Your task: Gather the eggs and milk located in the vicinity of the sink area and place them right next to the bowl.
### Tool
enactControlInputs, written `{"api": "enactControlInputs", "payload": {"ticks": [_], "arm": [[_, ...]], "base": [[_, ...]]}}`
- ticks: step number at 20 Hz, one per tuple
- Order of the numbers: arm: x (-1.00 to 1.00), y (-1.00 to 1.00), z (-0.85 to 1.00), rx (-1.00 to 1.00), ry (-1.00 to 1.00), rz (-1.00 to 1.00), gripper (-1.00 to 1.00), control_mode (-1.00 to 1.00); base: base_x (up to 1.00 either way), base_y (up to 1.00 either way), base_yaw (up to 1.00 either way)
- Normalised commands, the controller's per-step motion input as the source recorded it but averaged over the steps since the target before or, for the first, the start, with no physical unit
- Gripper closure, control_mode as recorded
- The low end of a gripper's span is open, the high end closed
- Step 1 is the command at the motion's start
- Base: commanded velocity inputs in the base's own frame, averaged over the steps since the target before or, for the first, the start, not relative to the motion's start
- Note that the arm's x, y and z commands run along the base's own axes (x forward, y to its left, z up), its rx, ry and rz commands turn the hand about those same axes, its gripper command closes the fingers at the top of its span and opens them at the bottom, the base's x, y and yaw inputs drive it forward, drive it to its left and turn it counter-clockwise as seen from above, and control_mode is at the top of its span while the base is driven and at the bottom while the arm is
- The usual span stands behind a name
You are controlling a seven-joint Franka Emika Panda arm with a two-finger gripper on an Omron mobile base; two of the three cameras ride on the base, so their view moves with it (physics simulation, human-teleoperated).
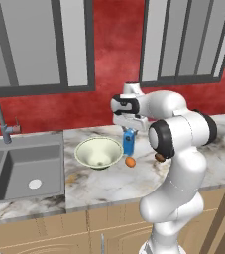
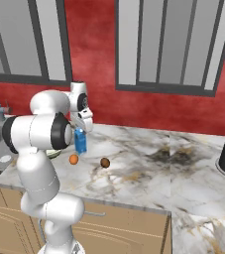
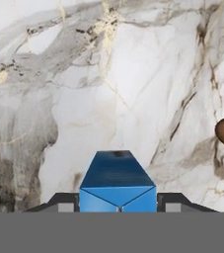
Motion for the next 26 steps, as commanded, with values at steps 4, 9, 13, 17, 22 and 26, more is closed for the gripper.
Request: {"api": "enactControlInputs", "payload": {"ticks": [4, 9, 13, 17, 22, 26], "arm": [[0.0, 0.2, 0.0, 0.02, 0.0, 0.0, 1.0, -1.0], [0.0, 0.13, 0.0, 0.02, 0.0, 0.0, 1.0, -1.0], [0.0, 0.1, 0.0, 0.0, 0.0, 0.0, 1.0, -1.0], [0.0, 0.13, -0.08, 0.0, 0.0, 0.0, 1.0, -1.0], [0.0, 0.12, -0.1, 0.0, 0.0, 0.0, 1.0, -1.0], [0.0, 0.0, -0.03, 0.0, 0.0, 0.0, 1.0, -1.0]], "base": [[0.0, 0.0, 0.0], [0.0, 0.0, 0.0], [0.0, 0.0, 0.0], [0.0, 0.0, 0.0], [0.0, 0.0, 0.0], [0.0, 0.0, 0.0]]}}
